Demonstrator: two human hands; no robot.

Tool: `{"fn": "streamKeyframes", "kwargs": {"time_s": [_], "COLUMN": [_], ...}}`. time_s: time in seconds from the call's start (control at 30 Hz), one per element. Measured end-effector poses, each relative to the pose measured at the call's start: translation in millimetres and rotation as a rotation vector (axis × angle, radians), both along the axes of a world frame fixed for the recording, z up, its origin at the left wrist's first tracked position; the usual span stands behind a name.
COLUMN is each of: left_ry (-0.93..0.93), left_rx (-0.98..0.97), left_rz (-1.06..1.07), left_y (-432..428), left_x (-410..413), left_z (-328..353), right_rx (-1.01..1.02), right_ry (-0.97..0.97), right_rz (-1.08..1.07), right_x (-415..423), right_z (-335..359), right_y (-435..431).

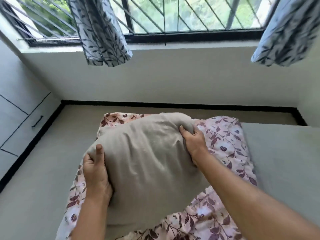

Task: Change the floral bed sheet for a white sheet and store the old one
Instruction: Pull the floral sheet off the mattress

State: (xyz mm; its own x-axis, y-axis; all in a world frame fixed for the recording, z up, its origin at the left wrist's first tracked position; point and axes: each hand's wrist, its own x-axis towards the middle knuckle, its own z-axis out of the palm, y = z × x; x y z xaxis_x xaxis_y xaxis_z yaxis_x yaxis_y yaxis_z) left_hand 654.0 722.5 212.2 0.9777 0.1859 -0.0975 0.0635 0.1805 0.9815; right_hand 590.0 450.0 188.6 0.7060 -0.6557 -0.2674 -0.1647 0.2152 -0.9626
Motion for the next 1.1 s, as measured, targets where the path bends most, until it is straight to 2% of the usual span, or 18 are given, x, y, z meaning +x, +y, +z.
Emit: {"fn": "streamKeyframes", "kwargs": {"time_s": [0.1, 0.27, 0.47, 0.57, 0.73, 0.87, 0.97, 1.03, 1.1], "left_ry": [0.036, 0.107, 0.102, 0.080, 0.039, 0.003, 0.083, 0.298, 0.522], "left_rx": [0.039, 0.191, 0.373, 0.384, 0.394, 0.396, 0.423, 0.472, 0.555], "left_rz": [-0.221, -0.608, -0.812, -0.887, -0.986, -1.024, -1.062, -1.088, -1.103], "left_y": [-81.2, -232.8, -416.9, -510.4, -614.5, -658.0, -670.6, -678.9, -683.3], "left_x": [-42.8, -135.4, -250.2, -314.0, -383.5, -426.5, -455.8, -474.0, -486.3], "left_z": [3.0, -10.4, -46.2, -59.0, -81.5, -91.6, -125.0, -158.5, -195.4], "right_rx": [-0.079, -0.248, -0.377, -0.376, -0.383, -0.453, -0.461, -0.379, -0.250], "right_ry": [0.004, 0.193, 0.387, 0.460, 0.519, 0.554, 0.734, 0.969, 1.106], "right_rz": [-0.106, -0.325, -0.553, -0.657, -0.742, -0.745, -0.664, -0.522, -0.341], "right_x": [-69.9, -208.6, -368.5, -443.5, -532.8, -579.0, -614.4, -637.2, -647.5], "right_z": [13.8, 9.4, -10.7, -25.6, -43.7, -55.8, -81.7, -105.8, -129.5], "right_y": [-71.7, -204.5, -355.0, -424.8, -510.6, -555.7, -583.1, -594.5, -587.7]}}
